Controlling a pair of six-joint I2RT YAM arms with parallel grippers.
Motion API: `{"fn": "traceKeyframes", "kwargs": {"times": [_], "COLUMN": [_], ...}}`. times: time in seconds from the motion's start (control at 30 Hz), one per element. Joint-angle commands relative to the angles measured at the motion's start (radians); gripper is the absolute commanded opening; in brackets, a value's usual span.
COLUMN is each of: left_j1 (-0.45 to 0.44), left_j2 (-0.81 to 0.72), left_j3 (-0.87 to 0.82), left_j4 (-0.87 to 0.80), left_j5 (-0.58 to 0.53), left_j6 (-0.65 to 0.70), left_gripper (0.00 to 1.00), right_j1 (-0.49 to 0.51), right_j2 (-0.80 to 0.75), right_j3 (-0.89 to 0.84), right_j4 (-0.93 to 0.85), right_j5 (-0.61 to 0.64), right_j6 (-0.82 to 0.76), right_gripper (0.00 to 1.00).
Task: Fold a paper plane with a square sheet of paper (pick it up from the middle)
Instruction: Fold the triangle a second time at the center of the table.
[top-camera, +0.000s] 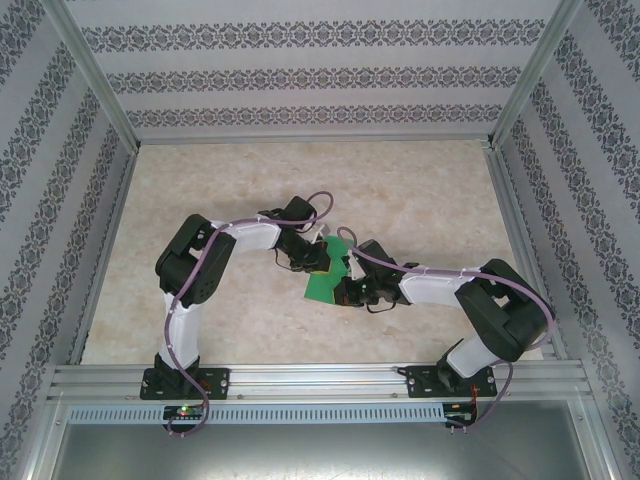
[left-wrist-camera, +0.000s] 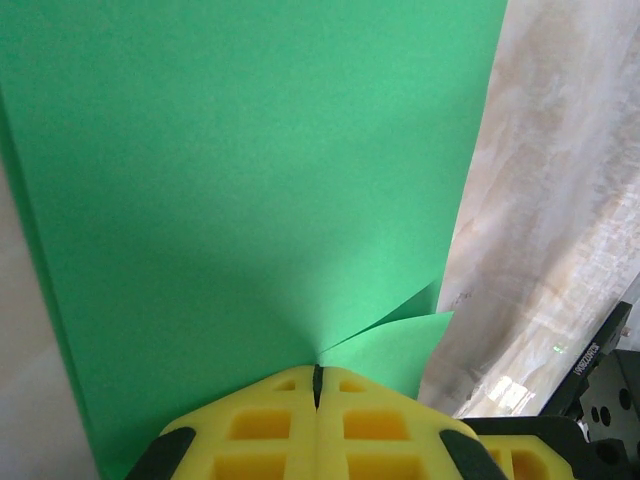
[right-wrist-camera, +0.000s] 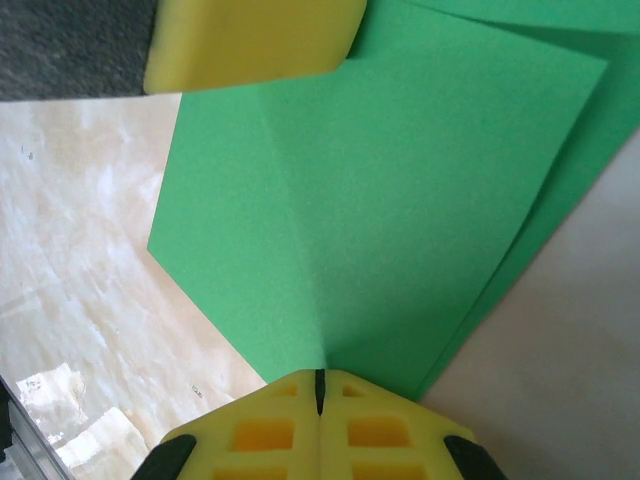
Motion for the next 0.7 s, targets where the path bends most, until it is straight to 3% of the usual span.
{"fn": "traceKeyframes", "kwargs": {"times": [0.0,0.67], "left_j1": [0.064,0.101], "left_j2": [0.026,-0.078], "left_j3": [-0.019,0.070], "left_j4": [-0.020,-0.095], "left_j5": [-0.141,-0.132], "left_j6": [0.038,0.069], "left_gripper": [0.05,0.06], "right_j1": [0.026,0.025], "right_j2": [0.042,0.056], "right_j3": [-0.055,-0.014], "right_j4": [-0.165,-0.170], "right_j5": [0.011,-0.023], "right_j6": [0.003,-0.015], "right_gripper": [0.00,0.00]}}
